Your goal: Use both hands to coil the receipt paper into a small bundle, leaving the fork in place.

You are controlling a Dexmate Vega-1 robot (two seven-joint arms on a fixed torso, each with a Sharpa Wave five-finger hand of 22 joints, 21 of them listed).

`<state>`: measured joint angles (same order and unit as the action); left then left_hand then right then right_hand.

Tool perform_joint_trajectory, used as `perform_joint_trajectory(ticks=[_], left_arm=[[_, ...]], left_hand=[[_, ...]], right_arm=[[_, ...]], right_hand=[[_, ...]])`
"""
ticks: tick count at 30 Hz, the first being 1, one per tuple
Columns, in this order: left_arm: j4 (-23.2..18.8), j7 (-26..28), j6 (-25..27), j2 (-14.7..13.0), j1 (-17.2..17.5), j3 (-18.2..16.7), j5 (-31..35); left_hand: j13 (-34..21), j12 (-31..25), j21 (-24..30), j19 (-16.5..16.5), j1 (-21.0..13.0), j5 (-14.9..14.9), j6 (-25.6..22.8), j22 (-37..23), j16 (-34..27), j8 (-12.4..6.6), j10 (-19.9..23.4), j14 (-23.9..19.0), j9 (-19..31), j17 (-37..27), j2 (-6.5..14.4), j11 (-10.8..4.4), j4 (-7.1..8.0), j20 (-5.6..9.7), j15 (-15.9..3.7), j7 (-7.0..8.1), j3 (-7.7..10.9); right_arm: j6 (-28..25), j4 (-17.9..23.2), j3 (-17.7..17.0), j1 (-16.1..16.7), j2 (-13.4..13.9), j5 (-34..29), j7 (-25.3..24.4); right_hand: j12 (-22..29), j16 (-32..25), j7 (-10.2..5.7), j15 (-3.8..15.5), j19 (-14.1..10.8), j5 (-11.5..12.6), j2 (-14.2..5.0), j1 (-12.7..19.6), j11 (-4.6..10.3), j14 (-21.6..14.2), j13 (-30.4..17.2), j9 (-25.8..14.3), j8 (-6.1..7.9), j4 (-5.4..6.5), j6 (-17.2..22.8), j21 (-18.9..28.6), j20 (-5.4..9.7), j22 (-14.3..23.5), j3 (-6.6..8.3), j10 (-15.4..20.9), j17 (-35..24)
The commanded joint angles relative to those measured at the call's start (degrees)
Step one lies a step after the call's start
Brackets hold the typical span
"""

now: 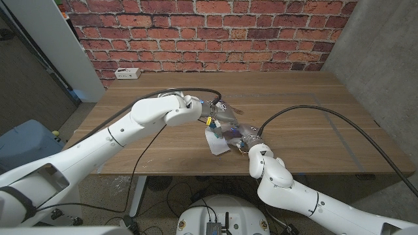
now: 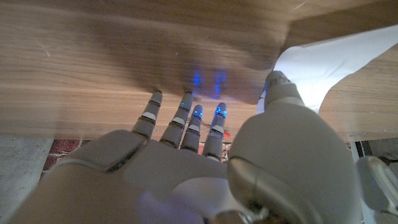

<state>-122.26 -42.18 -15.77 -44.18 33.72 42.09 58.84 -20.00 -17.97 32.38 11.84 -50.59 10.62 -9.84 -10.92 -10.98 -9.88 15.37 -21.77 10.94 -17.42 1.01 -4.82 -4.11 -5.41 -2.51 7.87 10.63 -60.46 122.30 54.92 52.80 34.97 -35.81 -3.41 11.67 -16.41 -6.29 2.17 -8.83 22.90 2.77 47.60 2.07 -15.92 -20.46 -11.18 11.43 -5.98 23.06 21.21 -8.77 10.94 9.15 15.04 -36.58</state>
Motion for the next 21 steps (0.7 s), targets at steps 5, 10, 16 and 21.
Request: perform_joint_trajectory(ticks=[5,10,16,21], left_arm=[[3.6,-5.3,-2.7,-0.5,-3.5,-1.6,-19.0],[5.8,-7.0,-1.8,-0.2,-5.0,-1.6,-24.7],[8.3,-6.6,-0.5,-0.5,-6.2,-2.3,-30.7],[10.3,-4.8,0.3,-1.2,-6.5,-3.4,-35.1]], left_hand=[[0.8,1.1,-0.4,0.5,-1.0,0.3,1.9,-0.1,-0.7,-0.78,0.2,0.1,-0.3,1.1,3.3,-0.29,-0.41,-0.88,-0.96,-0.15,1.66],[1.5,0.6,0.1,2.3,-2.9,0.2,-0.7,-0.1,-1.3,-1.77,3.6,-2.0,-0.3,2.5,4.5,-0.36,-1.96,-0.7,-1.4,-0.33,3.2],[1.9,0.5,0.2,2.8,-3.1,0.4,-2.2,-0.1,-1.6,-2.16,5.1,-3.0,-0.4,3.1,5.1,-0.03,-2.34,-0.94,-1.36,-0.68,3.8],[2.2,0.4,0.1,2.7,-2.7,0.3,-4.6,-0.1,-1.6,-2.77,6.4,-3.5,-0.4,3.7,5.1,-0.07,-2.45,-1.13,-1.5,-0.83,3.89]], right_arm=[[-7.8,5.3,4.2,-2.7,4.6,1.7,-2.8],[-14.7,8.0,9.6,-6.0,6.7,-0.2,-1.6],[-19.5,9.1,13.0,-5.6,6.8,-13.5,8.4],[-19.5,8.8,7.6,1.9,4.3,-30.2,21.7]], right_hand=[[0.0,0.8,0.0,0.14,0.1,0.7,0.2,0.0,-0.12,1.6,0.1,0.0,-0.9,-0.14,-2.2,-0.3,-0.45,-0.1,-0.12,-1.3,0.1],[-0.2,1.0,-0.12,-0.14,-0.9,1.0,0.1,0.6,-0.28,2.3,0.2,0.0,-1.01,-0.48,-2.9,-0.1,-0.05,-0.1,0.11,-2.0,0.3],[-0.2,1.2,-0.51,-0.14,-1.2,1.0,-0.56,1.5,0.19,2.7,0.3,0.0,-0.88,-0.91,-3.1,-0.2,0.24,-0.1,0.76,-2.4,0.4],[0.1,1.0,-0.79,0.08,-2.5,0.4,-2.27,3.7,0.62,2.3,0.4,-0.1,-0.56,-1.84,-2.7,0.0,0.92,-0.1,2.52,-2.2,0.5]])
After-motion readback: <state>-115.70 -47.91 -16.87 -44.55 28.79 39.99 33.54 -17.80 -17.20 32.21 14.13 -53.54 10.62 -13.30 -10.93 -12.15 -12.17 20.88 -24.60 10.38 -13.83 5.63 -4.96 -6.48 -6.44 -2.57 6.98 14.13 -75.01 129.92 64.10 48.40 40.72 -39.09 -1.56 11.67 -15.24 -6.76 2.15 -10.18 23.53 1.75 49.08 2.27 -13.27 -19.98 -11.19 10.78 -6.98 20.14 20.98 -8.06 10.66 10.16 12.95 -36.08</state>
